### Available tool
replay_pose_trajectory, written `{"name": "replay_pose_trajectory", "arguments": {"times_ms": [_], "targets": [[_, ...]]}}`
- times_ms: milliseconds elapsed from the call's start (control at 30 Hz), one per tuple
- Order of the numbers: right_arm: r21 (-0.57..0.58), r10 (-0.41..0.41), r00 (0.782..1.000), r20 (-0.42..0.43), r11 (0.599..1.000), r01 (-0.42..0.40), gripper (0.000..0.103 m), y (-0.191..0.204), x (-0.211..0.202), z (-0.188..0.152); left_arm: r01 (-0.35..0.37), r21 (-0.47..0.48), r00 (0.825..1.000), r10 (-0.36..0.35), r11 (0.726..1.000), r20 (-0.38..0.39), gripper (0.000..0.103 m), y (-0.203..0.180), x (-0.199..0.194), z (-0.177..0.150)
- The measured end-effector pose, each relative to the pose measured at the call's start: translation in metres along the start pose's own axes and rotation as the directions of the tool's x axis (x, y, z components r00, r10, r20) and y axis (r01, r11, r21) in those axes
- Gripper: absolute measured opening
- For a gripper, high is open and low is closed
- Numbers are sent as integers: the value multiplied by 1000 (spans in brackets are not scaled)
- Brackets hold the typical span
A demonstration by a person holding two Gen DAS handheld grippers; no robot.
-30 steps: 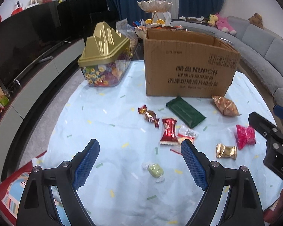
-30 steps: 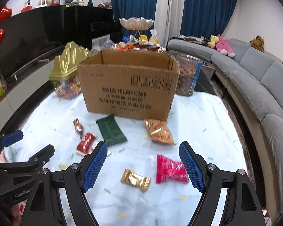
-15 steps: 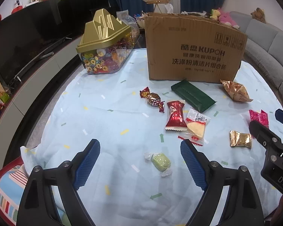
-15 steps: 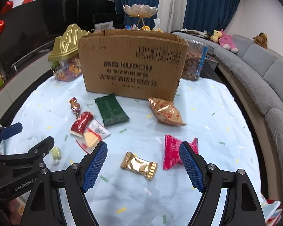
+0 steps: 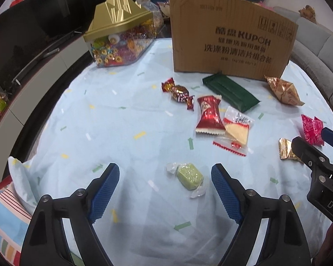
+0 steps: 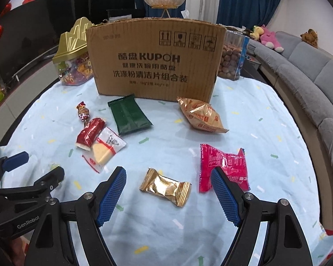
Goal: Organize snacks
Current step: 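Grasp the green wrapped candy with the left tool while the right tool grasps the gold wrapper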
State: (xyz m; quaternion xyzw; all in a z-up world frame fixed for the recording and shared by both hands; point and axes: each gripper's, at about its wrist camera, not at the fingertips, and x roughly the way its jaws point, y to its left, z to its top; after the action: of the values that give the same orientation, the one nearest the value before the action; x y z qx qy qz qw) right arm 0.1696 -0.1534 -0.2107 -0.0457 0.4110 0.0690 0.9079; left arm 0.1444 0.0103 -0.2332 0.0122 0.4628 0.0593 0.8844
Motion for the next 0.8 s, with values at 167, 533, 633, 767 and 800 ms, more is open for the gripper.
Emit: {"name": "replay_pose_trajectory", "arguments": {"times_ms": [167, 533, 633, 767, 800], "targets": [[-11, 4, 1000, -27, 1000, -5, 79, 2, 12, -6, 9, -2, 1000, -9, 1000, -27, 74, -1, 8, -2], [10, 42, 995, -95, 999, -41, 79, 0, 30, -14, 62, 21, 998, -62, 998, -17, 39, -9, 6, -2], [14, 42, 994, -97, 999, -41, 77, -1, 31, -14, 66, 35, 998, -66, 997, -14, 31, -12, 5, -3], [19, 40, 995, -95, 999, -39, 61, -3, 29, -14, 63, 46, 998, -63, 997, -8, 21, -15, 5, -3], [20, 40, 995, -94, 999, -39, 58, -4, 29, -13, 60, 49, 998, -60, 997, -6, 21, -16, 5, -3]]}}
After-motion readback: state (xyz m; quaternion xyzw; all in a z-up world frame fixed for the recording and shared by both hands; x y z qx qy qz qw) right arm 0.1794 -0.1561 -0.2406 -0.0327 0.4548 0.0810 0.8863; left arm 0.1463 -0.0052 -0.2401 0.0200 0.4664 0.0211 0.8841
